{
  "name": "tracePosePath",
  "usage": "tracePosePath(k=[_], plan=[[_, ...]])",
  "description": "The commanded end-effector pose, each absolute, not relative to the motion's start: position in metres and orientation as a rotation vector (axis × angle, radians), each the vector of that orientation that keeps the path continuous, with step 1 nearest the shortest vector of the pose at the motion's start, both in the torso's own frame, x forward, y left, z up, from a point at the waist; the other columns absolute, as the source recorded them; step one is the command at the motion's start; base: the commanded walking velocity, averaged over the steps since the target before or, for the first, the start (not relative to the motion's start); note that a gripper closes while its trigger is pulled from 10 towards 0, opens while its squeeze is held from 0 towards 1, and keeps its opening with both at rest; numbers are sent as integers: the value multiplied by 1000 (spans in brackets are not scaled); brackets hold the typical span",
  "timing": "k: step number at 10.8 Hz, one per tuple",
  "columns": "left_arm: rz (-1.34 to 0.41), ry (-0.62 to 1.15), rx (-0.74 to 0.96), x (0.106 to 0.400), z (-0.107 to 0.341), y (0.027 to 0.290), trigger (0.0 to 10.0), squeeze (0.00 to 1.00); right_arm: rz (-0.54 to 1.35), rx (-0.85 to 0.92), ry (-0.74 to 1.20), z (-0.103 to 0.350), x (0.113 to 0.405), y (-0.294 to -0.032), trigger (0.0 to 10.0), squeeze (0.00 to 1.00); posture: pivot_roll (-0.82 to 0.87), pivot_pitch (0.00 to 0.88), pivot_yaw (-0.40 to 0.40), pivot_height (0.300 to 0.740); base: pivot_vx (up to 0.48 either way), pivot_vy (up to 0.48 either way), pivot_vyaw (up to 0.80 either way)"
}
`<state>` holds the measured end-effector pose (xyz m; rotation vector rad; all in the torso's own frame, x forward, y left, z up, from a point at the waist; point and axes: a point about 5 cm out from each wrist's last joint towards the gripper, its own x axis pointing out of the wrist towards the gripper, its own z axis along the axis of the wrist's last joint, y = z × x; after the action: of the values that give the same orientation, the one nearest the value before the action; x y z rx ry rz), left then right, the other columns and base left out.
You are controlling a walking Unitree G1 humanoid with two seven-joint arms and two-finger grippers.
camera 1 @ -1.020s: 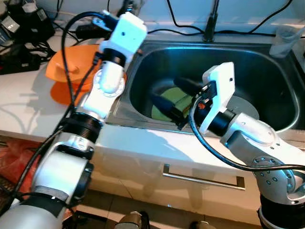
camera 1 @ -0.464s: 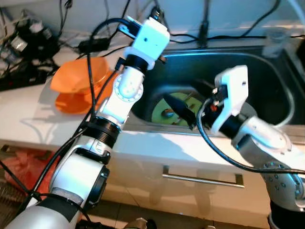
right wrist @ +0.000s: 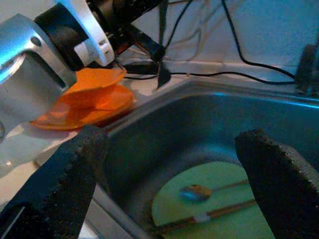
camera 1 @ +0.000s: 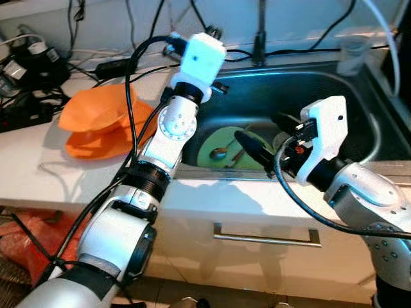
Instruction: Kitchen organization
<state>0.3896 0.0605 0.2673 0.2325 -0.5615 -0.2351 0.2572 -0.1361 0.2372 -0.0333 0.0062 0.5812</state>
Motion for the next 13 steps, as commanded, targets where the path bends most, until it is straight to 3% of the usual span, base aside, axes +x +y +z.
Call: tracePosePath(k=[1,8,9,10,13], plan=[[-213,-510,165,395,268,69,0,0,582,-38,4,240,254,-136,10000,0,-197,53,176,740,0,0,0],[-215,-262,-33,401,221,65,0,0,715,-25,75,231,255,-115,10000,0,-193,66,129,740,0,0,0],[-217,-222,-44,401,214,64,2510,745,721,-29,80,230,255,-113,10000,0,-197,66,126,740,0,0,0],[-229,-192,-64,400,207,62,10000,1000,728,-37,86,230,255,-112,10000,0,-205,58,122,740,0,0,0],[-224,-161,-79,400,201,65,10000,1000,741,-50,94,230,255,-112,10000,0,-208,49,115,740,0,0,0]])
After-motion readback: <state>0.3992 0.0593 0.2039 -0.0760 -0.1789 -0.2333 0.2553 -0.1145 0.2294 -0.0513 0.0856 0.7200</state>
